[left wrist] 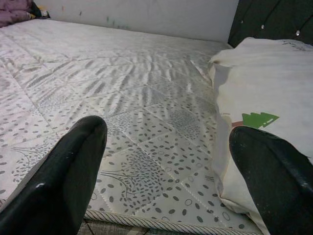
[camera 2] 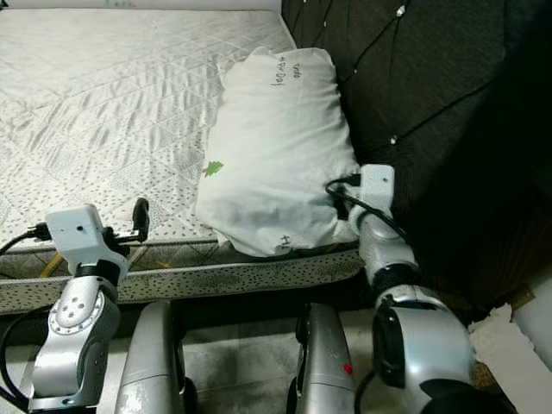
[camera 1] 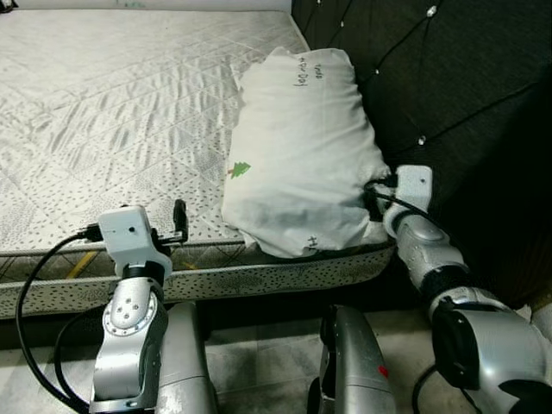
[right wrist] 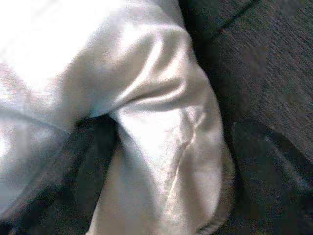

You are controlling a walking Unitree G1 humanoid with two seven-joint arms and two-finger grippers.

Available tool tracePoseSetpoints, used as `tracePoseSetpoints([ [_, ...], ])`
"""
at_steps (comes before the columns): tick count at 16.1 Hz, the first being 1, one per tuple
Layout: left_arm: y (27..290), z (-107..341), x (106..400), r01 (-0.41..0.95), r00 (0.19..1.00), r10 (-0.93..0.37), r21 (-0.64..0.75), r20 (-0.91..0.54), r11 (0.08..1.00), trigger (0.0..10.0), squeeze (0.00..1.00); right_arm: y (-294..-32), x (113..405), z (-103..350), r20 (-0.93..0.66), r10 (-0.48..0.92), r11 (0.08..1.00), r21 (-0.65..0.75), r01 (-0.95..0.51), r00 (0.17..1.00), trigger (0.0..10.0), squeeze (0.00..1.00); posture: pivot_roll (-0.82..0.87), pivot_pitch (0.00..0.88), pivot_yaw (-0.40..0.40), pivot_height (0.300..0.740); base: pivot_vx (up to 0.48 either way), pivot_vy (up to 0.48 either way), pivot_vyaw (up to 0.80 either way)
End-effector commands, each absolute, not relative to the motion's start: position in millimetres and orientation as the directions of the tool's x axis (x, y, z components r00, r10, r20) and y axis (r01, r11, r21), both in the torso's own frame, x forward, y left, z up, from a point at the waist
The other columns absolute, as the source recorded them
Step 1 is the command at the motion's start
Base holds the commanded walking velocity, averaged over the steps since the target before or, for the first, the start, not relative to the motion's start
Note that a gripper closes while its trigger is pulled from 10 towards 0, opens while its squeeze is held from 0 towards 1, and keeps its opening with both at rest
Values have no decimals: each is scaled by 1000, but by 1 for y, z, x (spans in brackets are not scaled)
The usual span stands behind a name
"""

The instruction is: Clean up the room

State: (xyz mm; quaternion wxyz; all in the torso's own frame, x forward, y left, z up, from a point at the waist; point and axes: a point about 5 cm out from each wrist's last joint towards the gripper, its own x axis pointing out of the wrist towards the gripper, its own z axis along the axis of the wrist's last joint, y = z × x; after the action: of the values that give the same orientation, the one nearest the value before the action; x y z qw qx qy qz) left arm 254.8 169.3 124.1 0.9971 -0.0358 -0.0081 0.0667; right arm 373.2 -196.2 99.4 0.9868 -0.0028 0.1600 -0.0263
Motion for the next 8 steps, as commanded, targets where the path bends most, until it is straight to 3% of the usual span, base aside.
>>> tracePoseSetpoints([
  [1, 171, 122, 253, -132, 991, 132, -67, -3, 989, 10000, 0, -187, 381, 113, -278, -26, 1000, 4, 28, 960, 0, 0, 143, 10, -22, 516, 0, 0, 0],
  [4, 172, 123, 250, -134, 991, 134, -62, -4, 989, 10000, 0, -168, 390, 126, -237, 5, 999, 43, 6, 971, 0, 0, 162, 15, -21, 516, 0, 0, 0],
  [8, 173, 123, 250, -138, 990, 138, -59, -6, 989, 10000, 0, -167, 391, 128, -237, 3, 998, 58, 11, 971, 0, 0, 163, 15, -22, 516, 0, 0, 0],
])
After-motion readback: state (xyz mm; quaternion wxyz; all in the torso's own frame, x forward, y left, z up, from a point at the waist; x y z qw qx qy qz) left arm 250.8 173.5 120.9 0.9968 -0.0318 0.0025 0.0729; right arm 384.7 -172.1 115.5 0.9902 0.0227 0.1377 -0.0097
